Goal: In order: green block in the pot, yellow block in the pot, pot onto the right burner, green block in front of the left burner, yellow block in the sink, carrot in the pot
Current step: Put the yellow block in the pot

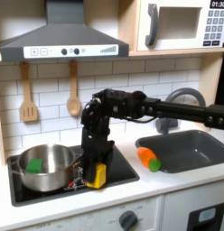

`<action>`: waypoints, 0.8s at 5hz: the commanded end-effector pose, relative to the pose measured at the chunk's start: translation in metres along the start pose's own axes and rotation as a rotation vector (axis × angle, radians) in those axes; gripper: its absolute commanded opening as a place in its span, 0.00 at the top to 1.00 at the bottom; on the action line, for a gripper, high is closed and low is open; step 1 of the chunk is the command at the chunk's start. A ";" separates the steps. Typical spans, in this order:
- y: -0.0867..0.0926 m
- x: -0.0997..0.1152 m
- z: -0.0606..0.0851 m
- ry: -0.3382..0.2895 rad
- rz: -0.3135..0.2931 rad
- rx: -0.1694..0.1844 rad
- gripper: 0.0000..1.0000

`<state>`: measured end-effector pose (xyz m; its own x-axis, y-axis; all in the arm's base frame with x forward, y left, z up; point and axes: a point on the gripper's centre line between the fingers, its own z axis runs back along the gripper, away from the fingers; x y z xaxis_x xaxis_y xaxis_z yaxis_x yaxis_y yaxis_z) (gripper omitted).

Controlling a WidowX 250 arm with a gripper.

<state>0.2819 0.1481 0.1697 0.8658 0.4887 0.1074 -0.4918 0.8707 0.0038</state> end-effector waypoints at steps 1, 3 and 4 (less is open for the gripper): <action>-0.006 0.010 0.016 -0.033 -0.002 -0.016 1.00; -0.010 0.021 0.029 -0.056 -0.001 -0.043 1.00; -0.011 0.030 0.034 -0.077 0.001 -0.049 1.00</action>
<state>0.3116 0.1504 0.2056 0.8577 0.4798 0.1845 -0.4806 0.8759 -0.0436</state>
